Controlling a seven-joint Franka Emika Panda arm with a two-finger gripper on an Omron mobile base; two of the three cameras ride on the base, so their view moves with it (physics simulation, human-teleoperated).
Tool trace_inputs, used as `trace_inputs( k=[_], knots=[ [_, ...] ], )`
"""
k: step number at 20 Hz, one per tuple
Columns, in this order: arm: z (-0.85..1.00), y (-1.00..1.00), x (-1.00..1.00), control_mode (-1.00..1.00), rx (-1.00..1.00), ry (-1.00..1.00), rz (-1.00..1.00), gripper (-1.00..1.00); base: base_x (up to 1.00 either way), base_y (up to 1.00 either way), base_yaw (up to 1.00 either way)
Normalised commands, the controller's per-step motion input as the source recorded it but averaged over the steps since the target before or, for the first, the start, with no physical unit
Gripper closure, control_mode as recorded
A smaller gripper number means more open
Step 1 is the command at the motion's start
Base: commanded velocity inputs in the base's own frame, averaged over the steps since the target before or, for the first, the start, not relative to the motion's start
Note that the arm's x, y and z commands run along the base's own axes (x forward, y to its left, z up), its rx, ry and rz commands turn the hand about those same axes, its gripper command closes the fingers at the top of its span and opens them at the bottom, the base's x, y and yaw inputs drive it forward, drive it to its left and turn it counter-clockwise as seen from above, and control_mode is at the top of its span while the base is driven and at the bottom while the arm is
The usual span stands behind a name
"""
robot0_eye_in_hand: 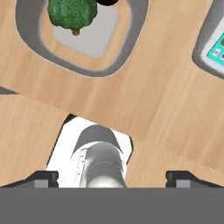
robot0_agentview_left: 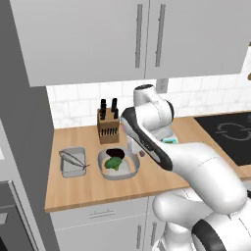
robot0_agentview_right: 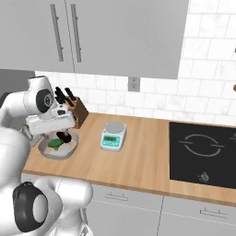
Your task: Take the meat container that has the fish and place it on the second highest rack of the freezer. Then take the vegetable container that has the broccoli and avocado and place it on the highest rack of the freezer.
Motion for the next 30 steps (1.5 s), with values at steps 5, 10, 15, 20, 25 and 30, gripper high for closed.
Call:
trace_inputs(
  k=[5, 10, 15, 20, 25, 30],
  knots=[
    [-0.82, 0.63, 0.10, -1.00, -0.11, 0.15, 0.28, -1.00, 0.00, 0.00, 0.00],
    [-0.63, 0.14, 0.37, -1.00, -0.04, 0.12, 0.24, -1.00, 0.00, 0.00, 0.00],
    [-0.28, 0.15, 0.08, -1.00, 0.00, 0.02, 0.17, -1.00, 0.00, 0.00, 0.00],
    [-0.40, 0.18, 0.07, -1.00, 0.00, 0.00, 0.16, -1.00, 0.00, 0.00, 0.00],
    [-0.32, -0.04, 0.44, -1.00, 0.00, 0.01, 0.11, -1.00, 0.00, 0.00, 0.00],
    [-0.26, 0.00, 0.11, -1.00, 0.00, 0.00, 0.12, -1.00, 0.00, 0.00, 0.00]
  ],
)
